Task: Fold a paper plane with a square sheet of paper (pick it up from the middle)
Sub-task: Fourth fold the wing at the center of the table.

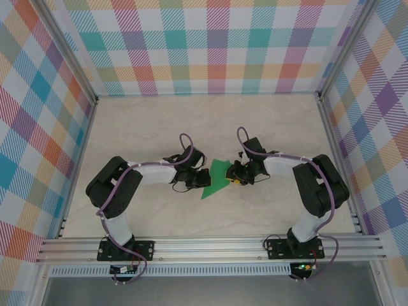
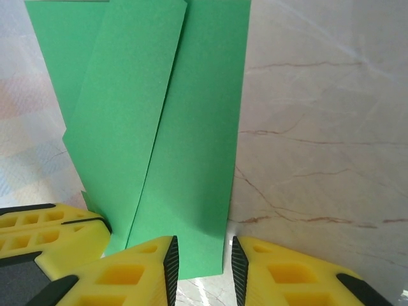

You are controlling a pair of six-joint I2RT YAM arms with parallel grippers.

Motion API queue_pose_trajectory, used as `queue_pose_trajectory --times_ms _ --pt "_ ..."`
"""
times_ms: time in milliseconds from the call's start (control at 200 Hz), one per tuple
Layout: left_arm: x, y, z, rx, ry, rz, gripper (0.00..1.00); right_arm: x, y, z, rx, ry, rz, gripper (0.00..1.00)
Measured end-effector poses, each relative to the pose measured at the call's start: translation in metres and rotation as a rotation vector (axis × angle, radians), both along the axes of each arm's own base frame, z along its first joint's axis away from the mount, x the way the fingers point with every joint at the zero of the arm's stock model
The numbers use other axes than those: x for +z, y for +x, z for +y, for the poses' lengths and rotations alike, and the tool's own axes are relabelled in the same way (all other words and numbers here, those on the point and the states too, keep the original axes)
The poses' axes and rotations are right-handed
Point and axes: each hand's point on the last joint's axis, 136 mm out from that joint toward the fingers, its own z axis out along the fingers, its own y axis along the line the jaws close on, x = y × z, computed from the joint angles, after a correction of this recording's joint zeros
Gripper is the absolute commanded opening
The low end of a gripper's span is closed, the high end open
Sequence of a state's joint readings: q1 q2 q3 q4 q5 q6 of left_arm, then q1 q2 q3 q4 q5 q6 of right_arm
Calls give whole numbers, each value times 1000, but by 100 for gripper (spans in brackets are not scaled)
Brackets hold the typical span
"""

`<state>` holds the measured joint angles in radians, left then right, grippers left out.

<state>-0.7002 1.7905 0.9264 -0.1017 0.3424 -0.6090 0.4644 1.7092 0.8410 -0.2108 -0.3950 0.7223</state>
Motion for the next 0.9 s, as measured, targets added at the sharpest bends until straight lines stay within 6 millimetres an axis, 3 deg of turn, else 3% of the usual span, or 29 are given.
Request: queue_pose_trajectory --times_ms 730,900 --pt "1 0 -1 0 -2 -4 5 2 3 5 -21 34 11 36" --pt "1 0 -1 8 -4 -6 5 8 13 11 -29 64 -35 37"
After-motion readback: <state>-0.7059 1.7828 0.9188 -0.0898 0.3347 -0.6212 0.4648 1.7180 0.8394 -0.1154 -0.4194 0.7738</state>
